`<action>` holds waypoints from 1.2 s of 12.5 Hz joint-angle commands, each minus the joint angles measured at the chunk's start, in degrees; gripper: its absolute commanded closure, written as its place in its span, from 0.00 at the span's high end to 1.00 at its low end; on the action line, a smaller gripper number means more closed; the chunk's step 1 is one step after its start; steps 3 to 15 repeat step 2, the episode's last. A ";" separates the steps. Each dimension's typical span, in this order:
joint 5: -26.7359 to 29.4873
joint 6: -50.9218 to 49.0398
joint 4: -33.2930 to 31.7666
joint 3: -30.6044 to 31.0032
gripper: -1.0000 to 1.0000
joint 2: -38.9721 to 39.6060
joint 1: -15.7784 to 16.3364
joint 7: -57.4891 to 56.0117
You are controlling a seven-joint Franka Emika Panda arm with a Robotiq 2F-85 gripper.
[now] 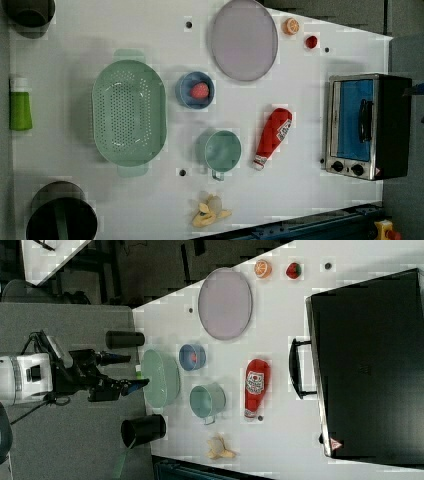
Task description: Pick ketchup from plate and place it on table.
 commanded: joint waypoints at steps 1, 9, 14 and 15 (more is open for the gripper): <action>-0.09 -0.36 -0.95 -0.27 1.00 1.13 -0.49 2.33; -0.09 -0.35 -0.96 -0.28 1.00 1.14 -0.49 2.33; -0.09 -0.35 -0.96 -0.28 1.00 1.14 -0.49 2.33; -0.09 -0.35 -0.96 -0.28 1.00 1.14 -0.49 2.33</action>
